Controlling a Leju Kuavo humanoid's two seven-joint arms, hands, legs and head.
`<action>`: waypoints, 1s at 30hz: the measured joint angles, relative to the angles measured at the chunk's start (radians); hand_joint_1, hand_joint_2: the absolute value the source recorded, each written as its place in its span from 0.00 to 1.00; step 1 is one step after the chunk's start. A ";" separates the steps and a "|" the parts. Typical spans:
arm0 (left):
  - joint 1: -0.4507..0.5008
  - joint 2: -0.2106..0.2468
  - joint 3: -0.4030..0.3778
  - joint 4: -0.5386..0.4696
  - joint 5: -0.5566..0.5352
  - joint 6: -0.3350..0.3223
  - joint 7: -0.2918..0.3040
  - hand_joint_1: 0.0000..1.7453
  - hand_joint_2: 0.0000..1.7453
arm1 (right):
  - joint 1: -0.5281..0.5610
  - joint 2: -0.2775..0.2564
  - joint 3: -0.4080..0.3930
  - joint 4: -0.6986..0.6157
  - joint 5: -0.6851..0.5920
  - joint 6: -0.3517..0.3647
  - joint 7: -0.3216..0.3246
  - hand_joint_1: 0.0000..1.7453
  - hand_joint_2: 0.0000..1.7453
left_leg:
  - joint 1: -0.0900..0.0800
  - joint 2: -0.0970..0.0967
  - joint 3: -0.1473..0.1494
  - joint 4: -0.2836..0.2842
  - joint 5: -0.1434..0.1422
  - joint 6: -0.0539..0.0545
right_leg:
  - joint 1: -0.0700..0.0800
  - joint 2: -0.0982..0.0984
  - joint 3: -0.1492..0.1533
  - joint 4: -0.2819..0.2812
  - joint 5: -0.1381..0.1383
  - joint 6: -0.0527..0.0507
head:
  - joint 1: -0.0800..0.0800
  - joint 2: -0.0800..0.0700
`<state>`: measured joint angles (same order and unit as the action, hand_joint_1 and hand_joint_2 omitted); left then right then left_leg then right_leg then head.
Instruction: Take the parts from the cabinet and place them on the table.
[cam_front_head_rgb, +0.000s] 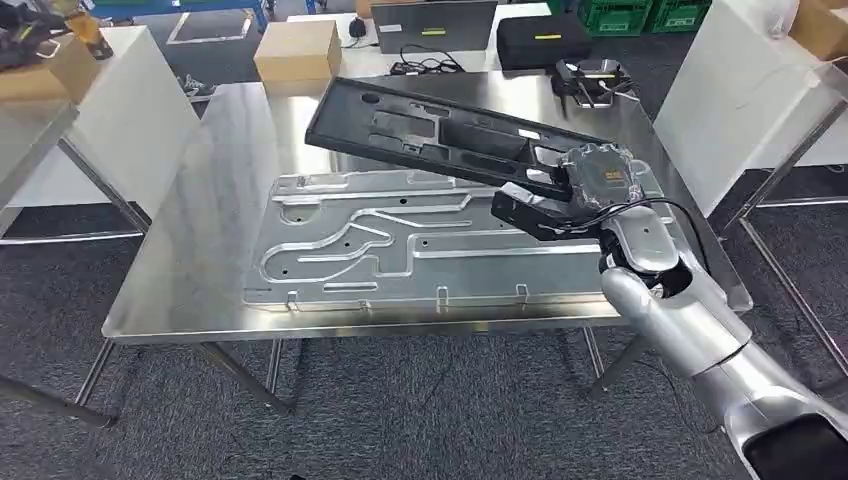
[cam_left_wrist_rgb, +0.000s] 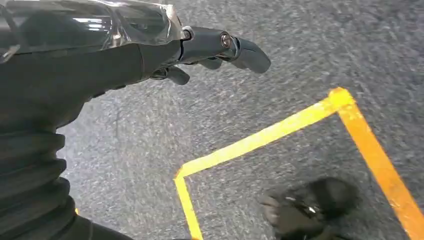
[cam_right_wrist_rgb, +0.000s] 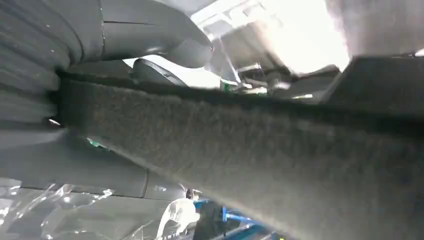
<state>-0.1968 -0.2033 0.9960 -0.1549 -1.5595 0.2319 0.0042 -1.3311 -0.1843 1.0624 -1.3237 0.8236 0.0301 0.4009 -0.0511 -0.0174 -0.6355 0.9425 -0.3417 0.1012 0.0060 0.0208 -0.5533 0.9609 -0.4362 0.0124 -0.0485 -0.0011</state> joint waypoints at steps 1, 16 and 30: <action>0.000 0.000 0.000 0.000 0.000 0.000 0.000 0.00 1.00 | 0.000 0.001 0.000 0.001 0.000 0.000 0.002 1.00 1.00 | 0.004 0.001 0.014 -0.003 -0.014 -0.008 | 0.000 0.003 -0.001 -0.001 -0.008 -0.003 | 0.000 0.000; -0.002 -0.005 0.000 0.000 -0.008 0.006 0.000 0.00 1.00 | 0.011 -0.003 0.004 0.002 -0.006 -0.001 0.001 1.00 1.00 | 0.056 0.001 0.099 0.020 -0.104 -0.060 | -0.062 -0.017 -0.098 0.026 0.033 0.079 | 0.000 0.000; -0.005 -0.009 0.000 0.000 -0.012 0.006 -0.005 0.00 1.00 | 0.025 0.075 0.022 0.019 -0.020 -0.014 -0.053 1.00 1.00 | 0.022 0.003 -0.017 0.027 0.005 -0.004 | -0.026 -0.011 -0.006 0.024 -0.020 0.022 | 0.001 0.000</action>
<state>-0.2018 -0.2125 0.9964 -0.1549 -1.5717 0.2377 -0.0008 -1.3060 -0.1095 1.0842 -1.3046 0.8034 0.0164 0.3479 -0.0291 -0.0147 -0.6523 0.9697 -0.3365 0.0969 -0.0204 0.0100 -0.5589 0.9850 -0.4565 0.0341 -0.0473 -0.0011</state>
